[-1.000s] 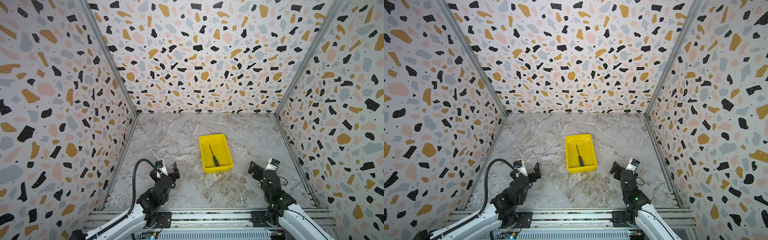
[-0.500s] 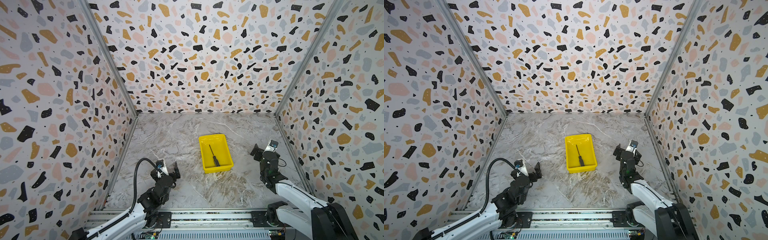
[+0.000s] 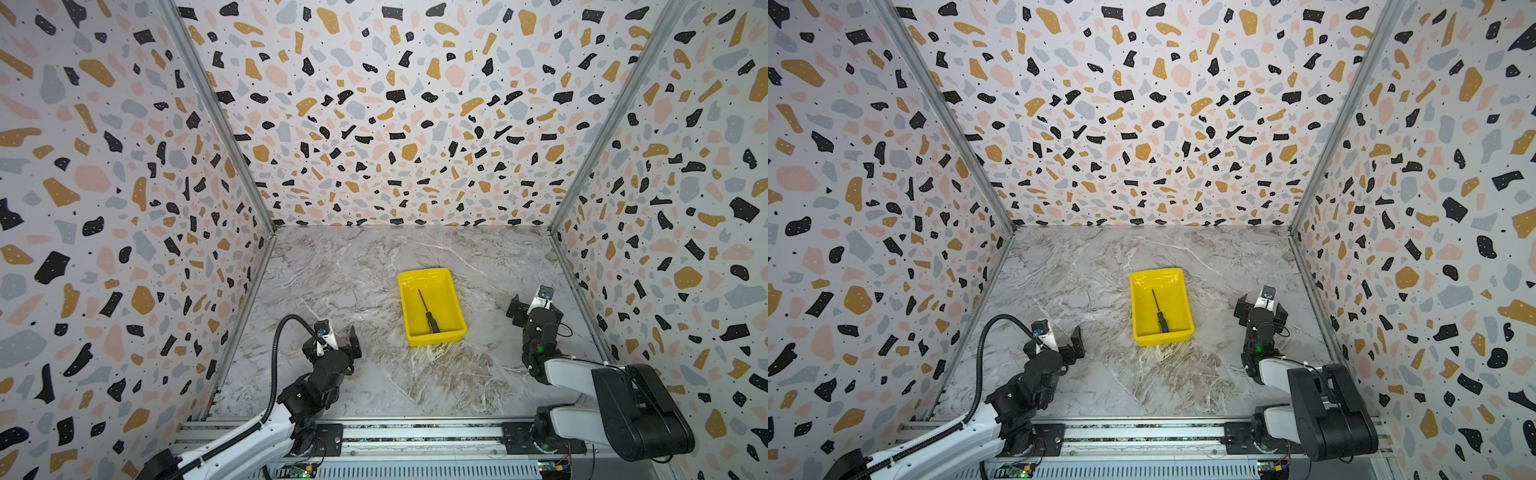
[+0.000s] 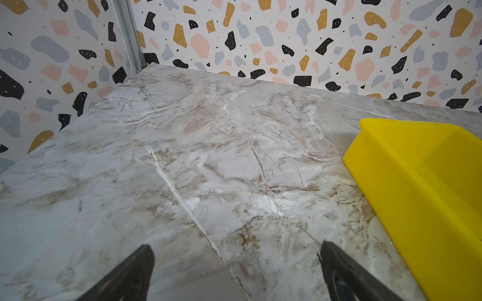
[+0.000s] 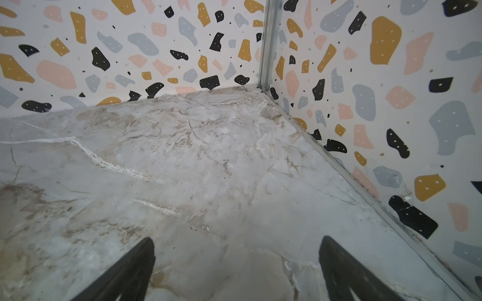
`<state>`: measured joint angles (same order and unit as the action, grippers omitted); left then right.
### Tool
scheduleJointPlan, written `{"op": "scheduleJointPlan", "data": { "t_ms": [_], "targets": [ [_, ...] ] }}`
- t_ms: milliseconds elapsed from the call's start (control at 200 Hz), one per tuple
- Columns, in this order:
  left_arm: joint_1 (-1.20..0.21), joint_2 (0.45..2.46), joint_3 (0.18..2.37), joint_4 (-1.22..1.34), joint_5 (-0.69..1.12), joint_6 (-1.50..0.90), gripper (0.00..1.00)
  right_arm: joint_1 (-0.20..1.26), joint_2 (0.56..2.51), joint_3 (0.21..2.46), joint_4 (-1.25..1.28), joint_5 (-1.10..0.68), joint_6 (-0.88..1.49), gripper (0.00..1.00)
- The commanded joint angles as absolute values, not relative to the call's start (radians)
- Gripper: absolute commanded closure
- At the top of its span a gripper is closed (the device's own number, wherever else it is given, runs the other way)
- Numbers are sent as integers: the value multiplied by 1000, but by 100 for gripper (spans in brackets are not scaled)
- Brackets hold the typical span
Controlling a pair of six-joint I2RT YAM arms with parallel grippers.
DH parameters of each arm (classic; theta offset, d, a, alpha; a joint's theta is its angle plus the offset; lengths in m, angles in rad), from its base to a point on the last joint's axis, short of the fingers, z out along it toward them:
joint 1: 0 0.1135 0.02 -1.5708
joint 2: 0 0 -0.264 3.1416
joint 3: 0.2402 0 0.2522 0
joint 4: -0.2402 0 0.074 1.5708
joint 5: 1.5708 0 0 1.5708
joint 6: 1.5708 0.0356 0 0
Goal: Put the screwdriver in the bin
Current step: Reset both arms
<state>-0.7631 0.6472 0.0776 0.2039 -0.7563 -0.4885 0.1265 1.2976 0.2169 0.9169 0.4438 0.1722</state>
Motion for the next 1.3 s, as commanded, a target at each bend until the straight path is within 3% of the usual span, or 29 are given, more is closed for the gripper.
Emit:
{"op": "scheduleJointPlan", "data": {
  "t_ms": [0, 90, 230, 521, 726, 811, 966, 1161, 1297],
  "targets": [
    [-766, 656, 106, 272, -753, -499, 0, 105, 1320, 228, 1032, 450, 154, 1],
    [-767, 671, 107, 289, -747, -496, 0, 70, 1378, 168, 1211, 416, 155, 1],
    [-766, 704, 103, 346, -763, -439, 0, 67, 1350, 155, 1188, 405, 168, 1],
    [-739, 732, 63, 795, -1148, -226, 0, 60, 1348, 137, 1224, 342, 149, 1],
    [-569, 907, 172, 845, -1085, -29, 0, 74, 1419, 122, 1319, 163, 49, 1],
    [-517, 1005, 173, 863, -1100, 17, 0, 86, 1503, 78, 1534, 148, 13, 1],
    [-442, 1158, 113, 1046, -1145, -23, 0, 80, 1501, 220, 1235, 67, -6, 1],
    [-371, 1228, 160, 1046, -1003, 36, 0, 57, 1484, 207, 1238, -90, -41, 1],
    [-346, 1272, 188, 1049, -985, 60, 0, 52, 1486, 208, 1236, -99, -41, 1]
  ]
}}
